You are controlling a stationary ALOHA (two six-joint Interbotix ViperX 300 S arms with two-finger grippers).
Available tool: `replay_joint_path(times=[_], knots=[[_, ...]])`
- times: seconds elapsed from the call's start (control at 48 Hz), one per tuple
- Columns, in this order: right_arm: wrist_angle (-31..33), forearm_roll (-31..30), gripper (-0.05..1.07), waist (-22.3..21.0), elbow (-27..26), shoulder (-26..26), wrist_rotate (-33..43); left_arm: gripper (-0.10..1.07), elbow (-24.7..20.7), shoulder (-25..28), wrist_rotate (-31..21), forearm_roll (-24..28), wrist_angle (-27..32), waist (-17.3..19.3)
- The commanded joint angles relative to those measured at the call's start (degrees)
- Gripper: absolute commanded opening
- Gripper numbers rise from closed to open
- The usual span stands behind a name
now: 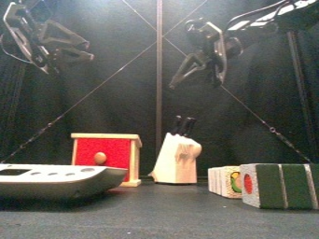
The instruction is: Grab salmon sushi
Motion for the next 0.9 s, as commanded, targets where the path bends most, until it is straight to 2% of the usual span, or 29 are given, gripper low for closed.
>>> replay_joint_path(times=[0.0,0.083,0.25,0.521,0.688,0.875], knots=[[-0.2,0.6,0.28,3.6,1.8,-3.8,0.4,0.78,-1.8,-0.3,0.1,1.5,-0.2,0.1],[0.9,4.1,0.29,5.9,3.6,-6.1,0.9,0.78,-1.8,-0.4,0.1,1.8,-0.1,0.2],[4.3,17.9,0.29,9.6,5.9,-9.4,1.4,0.78,-0.7,-0.4,0.1,1.9,-0.3,-0.3],[21.2,38.3,0.39,10.6,5.3,-9.1,1.6,0.78,-0.5,-1.3,-0.3,1.6,-1.1,-1.4],[29.6,43.5,0.53,10.3,3.7,-6.0,1.6,0.78,-0.4,-1.3,-0.3,1.5,-1.1,-1.4],[33.1,44.9,0.71,10.3,2.4,-0.8,2.6,0.78,0.1,-1.3,-0.4,1.2,-1.1,-1.4]])
